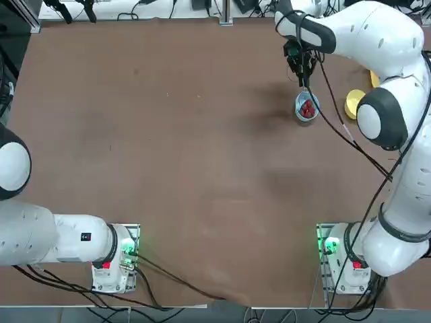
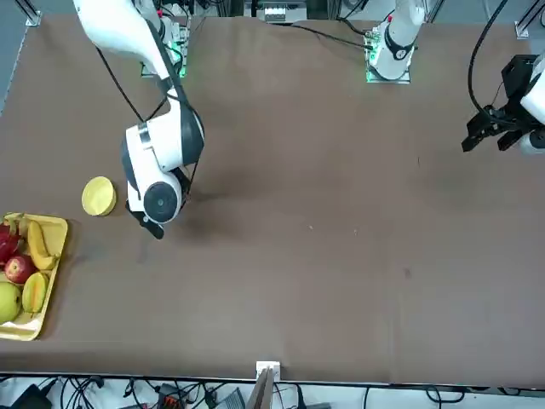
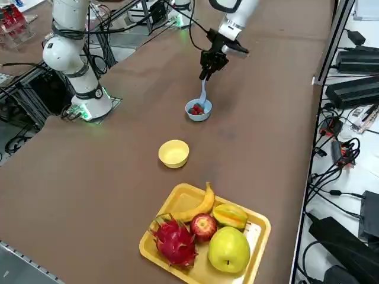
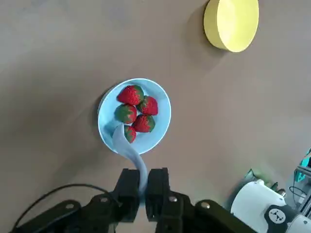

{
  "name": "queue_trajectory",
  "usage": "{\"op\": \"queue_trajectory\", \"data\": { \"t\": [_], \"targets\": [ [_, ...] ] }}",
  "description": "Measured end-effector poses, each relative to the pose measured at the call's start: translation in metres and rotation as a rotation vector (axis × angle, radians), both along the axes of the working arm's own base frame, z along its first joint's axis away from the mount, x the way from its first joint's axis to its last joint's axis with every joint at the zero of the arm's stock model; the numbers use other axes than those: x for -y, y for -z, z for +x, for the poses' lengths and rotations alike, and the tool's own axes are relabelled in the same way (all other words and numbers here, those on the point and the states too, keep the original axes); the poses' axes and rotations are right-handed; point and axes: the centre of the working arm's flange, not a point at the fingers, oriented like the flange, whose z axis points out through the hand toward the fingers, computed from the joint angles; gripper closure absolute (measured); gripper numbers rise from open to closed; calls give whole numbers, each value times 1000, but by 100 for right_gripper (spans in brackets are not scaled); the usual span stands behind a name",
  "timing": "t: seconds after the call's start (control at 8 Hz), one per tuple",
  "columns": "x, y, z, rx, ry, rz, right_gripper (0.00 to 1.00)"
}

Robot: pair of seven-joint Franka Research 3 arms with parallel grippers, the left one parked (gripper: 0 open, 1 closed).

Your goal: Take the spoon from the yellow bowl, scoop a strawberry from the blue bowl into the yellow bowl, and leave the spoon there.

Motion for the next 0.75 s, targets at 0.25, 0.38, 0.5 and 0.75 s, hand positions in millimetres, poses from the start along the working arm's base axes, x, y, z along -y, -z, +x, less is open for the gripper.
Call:
{"op": "queue_trajectory", "data": {
  "t": [0.25,0.38,0.5,0.75],
  "targets": [
    [8,6,1,3,34,-11,89],
    [10,8,1,2,42,-14,89],
    [14,9,1,3,57,-14,89],
    [20,9,4,7,105,1,89]
  ]
}}
